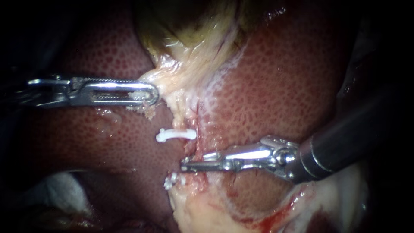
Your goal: Going back first clip right tube
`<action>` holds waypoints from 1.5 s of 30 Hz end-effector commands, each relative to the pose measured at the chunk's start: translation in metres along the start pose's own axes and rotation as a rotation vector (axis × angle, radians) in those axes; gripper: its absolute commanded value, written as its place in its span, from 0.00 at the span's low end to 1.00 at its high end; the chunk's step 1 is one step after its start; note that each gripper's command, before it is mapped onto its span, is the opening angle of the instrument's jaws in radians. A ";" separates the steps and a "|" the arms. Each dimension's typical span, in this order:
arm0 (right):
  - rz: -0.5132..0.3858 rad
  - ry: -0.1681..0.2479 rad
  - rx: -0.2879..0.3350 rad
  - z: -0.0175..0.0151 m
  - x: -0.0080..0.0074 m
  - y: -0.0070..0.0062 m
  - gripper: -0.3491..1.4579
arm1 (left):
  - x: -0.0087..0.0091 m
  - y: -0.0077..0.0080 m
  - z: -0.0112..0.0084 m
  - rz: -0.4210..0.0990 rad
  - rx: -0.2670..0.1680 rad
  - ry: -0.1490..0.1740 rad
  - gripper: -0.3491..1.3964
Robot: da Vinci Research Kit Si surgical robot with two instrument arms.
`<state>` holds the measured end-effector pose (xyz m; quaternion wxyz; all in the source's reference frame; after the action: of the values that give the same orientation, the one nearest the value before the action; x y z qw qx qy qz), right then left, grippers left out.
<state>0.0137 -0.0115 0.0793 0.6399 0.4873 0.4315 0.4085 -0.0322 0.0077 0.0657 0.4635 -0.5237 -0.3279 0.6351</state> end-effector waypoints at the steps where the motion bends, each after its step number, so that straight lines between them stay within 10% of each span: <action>1: -0.001 -0.004 0.001 0.0001 -0.0001 -0.0001 0.00 | 0.0000 0.0000 0.0000 0.000 0.000 0.000 0.00; 13: -0.015 -0.030 -0.001 0.0004 -0.0005 -0.0003 0.00 | 0.0000 -0.0001 0.0001 0.000 0.000 0.000 0.00; 17: -0.202 -0.008 0.039 0.0013 -0.0005 -0.0008 0.40 | 0.0000 -0.0001 0.0001 0.000 0.000 0.000 0.00; 20: -0.318 0.035 -0.009 0.0024 0.0002 -0.0010 0.47 | -0.0001 -0.0001 0.0001 0.000 0.000 0.000 0.00; 34: -0.363 0.072 -0.057 0.0003 0.0017 0.0017 0.47 | -0.0001 -0.0001 0.0000 0.001 0.000 0.000 0.00; 45: -0.465 0.057 -0.037 -0.0057 0.0020 -0.0007 0.47 | -0.0002 -0.0001 0.0000 0.001 0.000 0.000 0.00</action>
<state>0.0083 -0.0079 0.0769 0.7148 0.3484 0.5458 0.2642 -0.0322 0.0076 0.0659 0.4630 -0.5241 -0.3278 0.6352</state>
